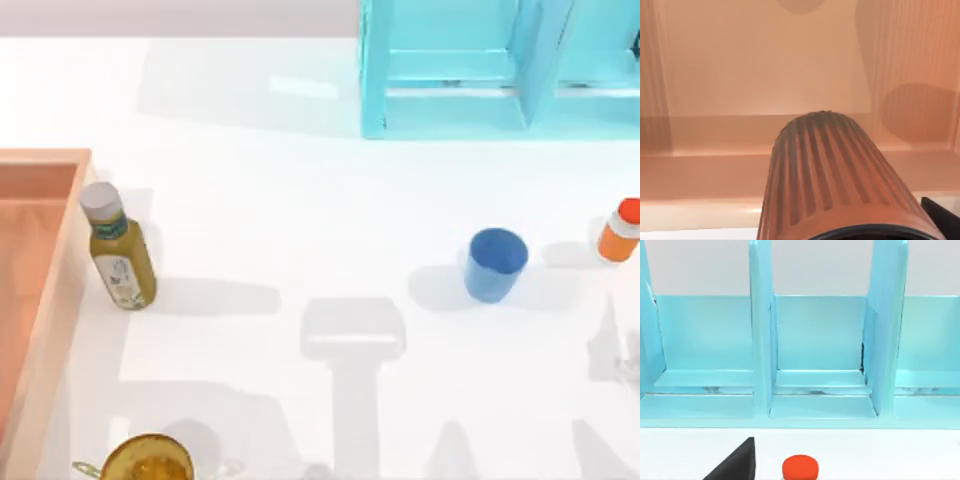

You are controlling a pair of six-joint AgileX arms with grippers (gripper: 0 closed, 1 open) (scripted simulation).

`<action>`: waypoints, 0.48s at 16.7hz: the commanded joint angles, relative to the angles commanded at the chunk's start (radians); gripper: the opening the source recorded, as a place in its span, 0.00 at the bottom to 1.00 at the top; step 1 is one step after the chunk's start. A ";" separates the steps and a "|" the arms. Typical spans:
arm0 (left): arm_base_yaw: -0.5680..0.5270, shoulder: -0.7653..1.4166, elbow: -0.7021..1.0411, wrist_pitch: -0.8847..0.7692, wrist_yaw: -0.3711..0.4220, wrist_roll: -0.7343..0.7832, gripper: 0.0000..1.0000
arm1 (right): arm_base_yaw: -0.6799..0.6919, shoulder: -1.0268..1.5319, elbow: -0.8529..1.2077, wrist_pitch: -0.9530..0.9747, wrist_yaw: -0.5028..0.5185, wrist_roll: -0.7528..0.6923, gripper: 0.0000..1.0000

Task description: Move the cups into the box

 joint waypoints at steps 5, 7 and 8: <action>0.014 0.007 -0.181 0.189 0.001 0.015 0.00 | 0.000 0.000 0.000 0.000 0.000 0.000 1.00; 0.015 0.010 -0.206 0.214 0.000 0.018 0.00 | 0.000 0.000 0.000 0.000 0.000 0.000 1.00; 0.015 0.010 -0.206 0.215 0.000 0.018 0.00 | 0.000 0.000 0.000 0.000 0.000 0.000 1.00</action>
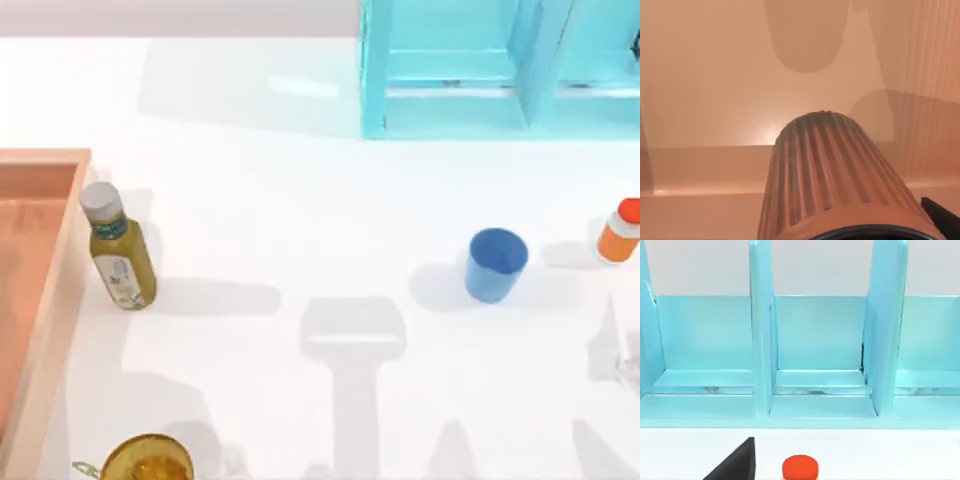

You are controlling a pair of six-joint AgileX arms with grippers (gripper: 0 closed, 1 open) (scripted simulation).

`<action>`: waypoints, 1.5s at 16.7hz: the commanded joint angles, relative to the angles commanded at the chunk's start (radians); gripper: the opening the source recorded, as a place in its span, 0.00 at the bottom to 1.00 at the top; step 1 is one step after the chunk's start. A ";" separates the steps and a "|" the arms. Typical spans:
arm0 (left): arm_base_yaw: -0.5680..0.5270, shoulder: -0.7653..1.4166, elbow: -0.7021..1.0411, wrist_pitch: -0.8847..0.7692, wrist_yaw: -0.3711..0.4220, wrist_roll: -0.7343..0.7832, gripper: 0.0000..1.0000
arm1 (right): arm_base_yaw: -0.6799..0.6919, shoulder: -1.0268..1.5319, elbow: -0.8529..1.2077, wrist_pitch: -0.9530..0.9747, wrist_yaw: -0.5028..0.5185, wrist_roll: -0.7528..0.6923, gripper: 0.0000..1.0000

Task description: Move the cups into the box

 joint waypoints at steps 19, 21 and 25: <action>0.000 0.000 0.000 0.000 0.000 0.000 1.00 | 0.000 0.000 0.000 0.000 0.000 0.000 1.00; 0.000 0.000 0.000 0.000 0.000 0.000 1.00 | 0.000 0.000 0.000 0.000 0.000 0.000 1.00; -0.001 0.000 0.003 -0.003 0.000 0.000 1.00 | 0.000 0.000 0.000 0.000 0.000 0.000 1.00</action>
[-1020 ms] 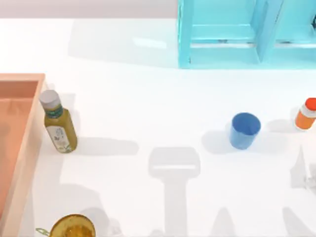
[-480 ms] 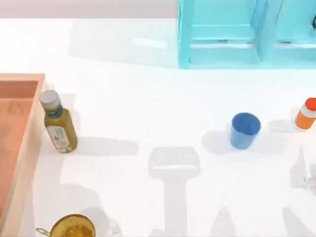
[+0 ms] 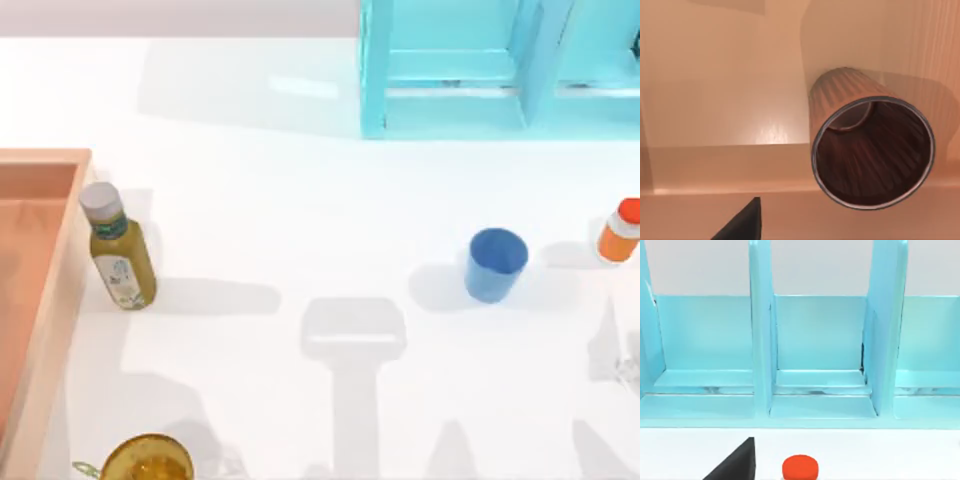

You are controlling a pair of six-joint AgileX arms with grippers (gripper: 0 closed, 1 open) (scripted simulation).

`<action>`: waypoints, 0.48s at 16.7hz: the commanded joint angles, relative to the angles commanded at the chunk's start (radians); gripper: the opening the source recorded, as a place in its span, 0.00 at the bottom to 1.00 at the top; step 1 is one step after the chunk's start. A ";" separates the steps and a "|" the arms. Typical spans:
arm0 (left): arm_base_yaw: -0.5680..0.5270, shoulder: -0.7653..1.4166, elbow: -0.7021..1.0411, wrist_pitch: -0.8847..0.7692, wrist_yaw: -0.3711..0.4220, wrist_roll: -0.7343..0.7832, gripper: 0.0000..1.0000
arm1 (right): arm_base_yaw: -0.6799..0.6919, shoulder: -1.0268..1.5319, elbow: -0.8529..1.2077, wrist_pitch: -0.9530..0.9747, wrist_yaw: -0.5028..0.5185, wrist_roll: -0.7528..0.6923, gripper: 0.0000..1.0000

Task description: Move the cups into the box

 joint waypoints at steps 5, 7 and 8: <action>-0.001 0.014 0.171 -0.163 0.002 0.000 1.00 | 0.000 0.000 0.000 0.000 0.000 0.000 1.00; -0.002 0.019 0.287 -0.268 0.002 -0.002 1.00 | 0.000 0.000 0.000 0.000 0.000 0.000 1.00; -0.003 0.020 0.333 -0.313 0.002 -0.004 1.00 | 0.000 0.000 0.000 0.000 0.000 0.000 1.00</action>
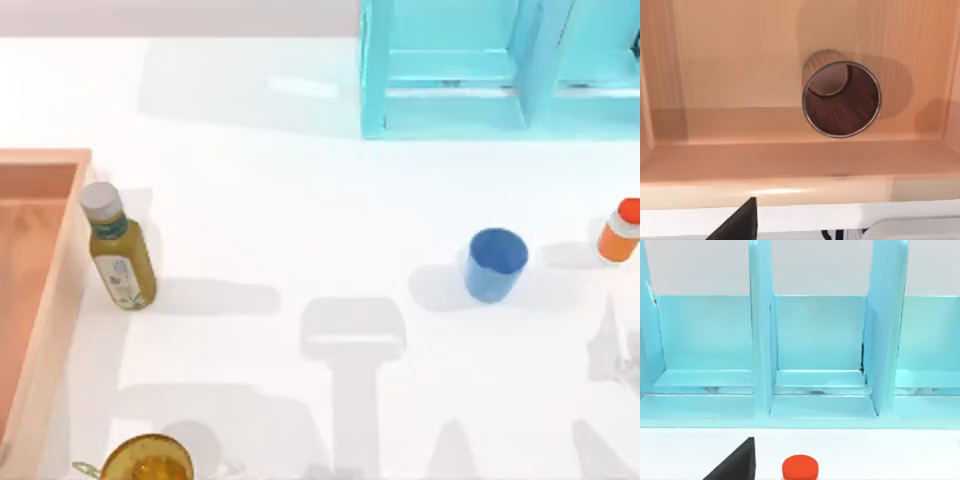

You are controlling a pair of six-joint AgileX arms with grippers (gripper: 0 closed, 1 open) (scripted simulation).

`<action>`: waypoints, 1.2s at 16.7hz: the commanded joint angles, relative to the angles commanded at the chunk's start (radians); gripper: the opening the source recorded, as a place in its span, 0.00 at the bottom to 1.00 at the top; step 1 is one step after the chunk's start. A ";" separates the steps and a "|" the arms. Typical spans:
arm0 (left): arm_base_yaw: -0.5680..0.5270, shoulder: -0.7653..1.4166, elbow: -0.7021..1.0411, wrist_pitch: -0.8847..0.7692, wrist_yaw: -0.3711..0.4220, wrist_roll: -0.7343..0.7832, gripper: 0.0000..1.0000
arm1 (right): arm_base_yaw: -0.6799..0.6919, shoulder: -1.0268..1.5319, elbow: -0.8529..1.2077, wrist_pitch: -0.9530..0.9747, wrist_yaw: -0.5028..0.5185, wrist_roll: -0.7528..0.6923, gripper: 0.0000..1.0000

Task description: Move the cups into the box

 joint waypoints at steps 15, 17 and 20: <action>-0.281 0.292 0.377 -0.115 -0.076 -0.285 1.00 | 0.000 0.000 0.000 0.000 0.000 0.000 1.00; -0.433 0.445 0.553 -0.125 -0.109 -0.436 1.00 | 0.000 0.000 0.000 0.000 0.000 0.000 1.00; -0.695 0.684 0.857 -0.129 -0.161 -0.691 1.00 | 0.000 0.000 0.000 0.000 0.000 0.000 1.00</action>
